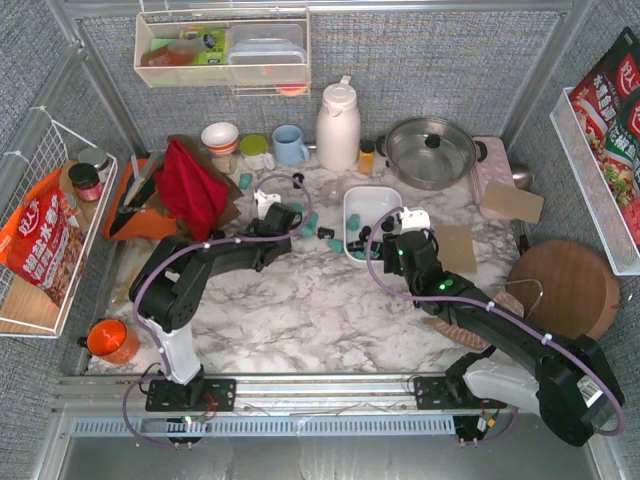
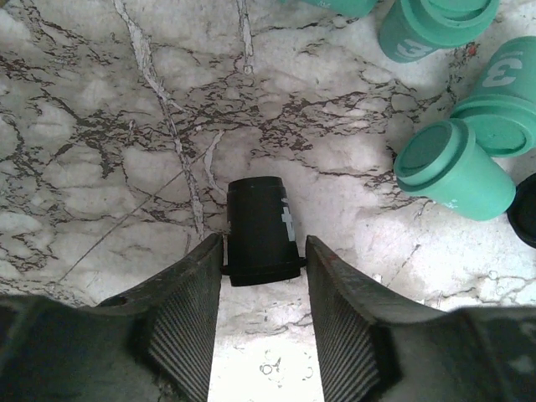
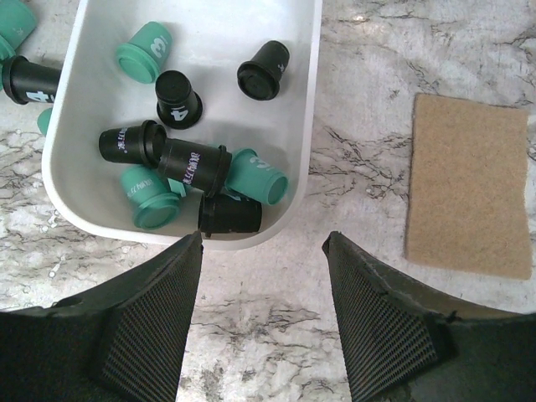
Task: Mix the coffee capsules in the storage basket
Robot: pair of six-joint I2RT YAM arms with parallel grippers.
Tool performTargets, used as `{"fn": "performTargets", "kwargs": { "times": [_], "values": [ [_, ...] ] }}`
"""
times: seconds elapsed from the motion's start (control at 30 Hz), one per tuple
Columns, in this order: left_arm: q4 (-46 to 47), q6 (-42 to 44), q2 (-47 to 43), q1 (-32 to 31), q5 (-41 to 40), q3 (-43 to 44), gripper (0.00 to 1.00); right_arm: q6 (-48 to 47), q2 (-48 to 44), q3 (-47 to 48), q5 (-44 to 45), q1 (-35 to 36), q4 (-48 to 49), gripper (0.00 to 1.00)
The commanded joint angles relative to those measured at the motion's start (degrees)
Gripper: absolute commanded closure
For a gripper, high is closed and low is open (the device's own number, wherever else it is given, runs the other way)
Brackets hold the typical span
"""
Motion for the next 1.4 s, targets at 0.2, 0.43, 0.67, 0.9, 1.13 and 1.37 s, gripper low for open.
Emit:
{"fn": "performTargets", "kwargs": {
  "times": [0.2,0.43,0.67,0.9,1.13,1.37],
  "values": [
    [1.5,0.8,-0.4,0.1,-1.1,0.7,0.62,0.4,-0.6,0.5,0.2,0.1,0.9,0.34],
    [6.5,3.8,-10.0,0.0,6.2,-1.3,0.63,0.9,0.8,1.1,0.1,0.0,0.3,0.34],
    [19.5,6.6,-14.5,-0.2,22.2,-1.7,0.62,1.1,0.4,1.1,0.4,0.0,0.1,0.34],
    [31.6,5.7,-8.2,-1.3,34.0,2.9,0.61,1.1,-0.3,0.4,1.8,-0.1,0.6,0.34],
    [35.7,-2.1,3.8,-2.9,43.9,12.2,0.6,1.0,-0.5,0.2,2.3,-0.2,0.7,0.34],
    [31.0,-2.3,9.4,-4.9,43.7,16.4,0.51,1.3,-0.9,0.1,2.2,-0.4,0.6,0.34]
  ]
}}
